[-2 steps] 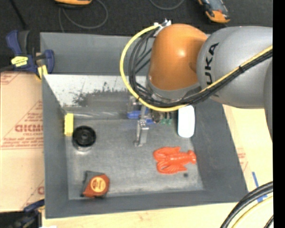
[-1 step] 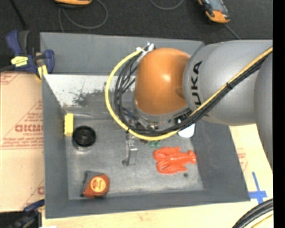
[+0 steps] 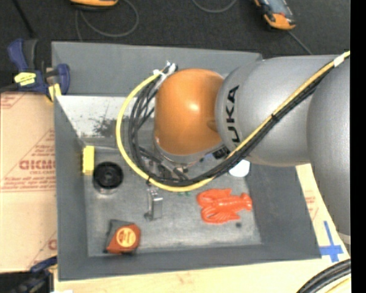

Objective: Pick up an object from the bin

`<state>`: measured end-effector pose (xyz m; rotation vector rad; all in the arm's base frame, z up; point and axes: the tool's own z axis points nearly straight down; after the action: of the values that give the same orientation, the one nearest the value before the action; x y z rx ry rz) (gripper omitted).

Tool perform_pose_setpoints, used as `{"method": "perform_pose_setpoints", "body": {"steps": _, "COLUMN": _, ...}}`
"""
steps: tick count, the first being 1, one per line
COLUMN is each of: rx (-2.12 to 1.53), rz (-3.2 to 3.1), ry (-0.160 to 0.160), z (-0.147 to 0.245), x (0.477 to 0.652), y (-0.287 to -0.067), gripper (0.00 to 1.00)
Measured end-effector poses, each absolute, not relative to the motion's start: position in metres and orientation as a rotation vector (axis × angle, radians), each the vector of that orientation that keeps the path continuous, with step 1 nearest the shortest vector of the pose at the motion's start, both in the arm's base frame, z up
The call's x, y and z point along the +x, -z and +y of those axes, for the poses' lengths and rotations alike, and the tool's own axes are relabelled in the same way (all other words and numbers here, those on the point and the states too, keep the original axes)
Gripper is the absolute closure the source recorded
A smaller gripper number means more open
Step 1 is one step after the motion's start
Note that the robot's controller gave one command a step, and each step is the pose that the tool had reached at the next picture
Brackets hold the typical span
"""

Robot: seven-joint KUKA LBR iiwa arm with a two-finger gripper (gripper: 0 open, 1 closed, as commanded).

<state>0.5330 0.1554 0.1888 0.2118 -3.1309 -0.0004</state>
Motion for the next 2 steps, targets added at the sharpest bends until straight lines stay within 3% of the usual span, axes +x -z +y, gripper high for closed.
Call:
{"method": "perform_pose_setpoints", "body": {"steps": 1, "rx": 0.097, "rz": -3.145, "ry": 0.003, "z": 0.175, "x": 0.554, "y": -0.18, "gripper": 0.0}}
{"method": "perform_pose_setpoints", "body": {"steps": 2, "rx": 0.113, "rz": -3.144, "ry": 0.0, "z": 0.21, "x": 0.548, "y": -0.156, "gripper": 0.0}}
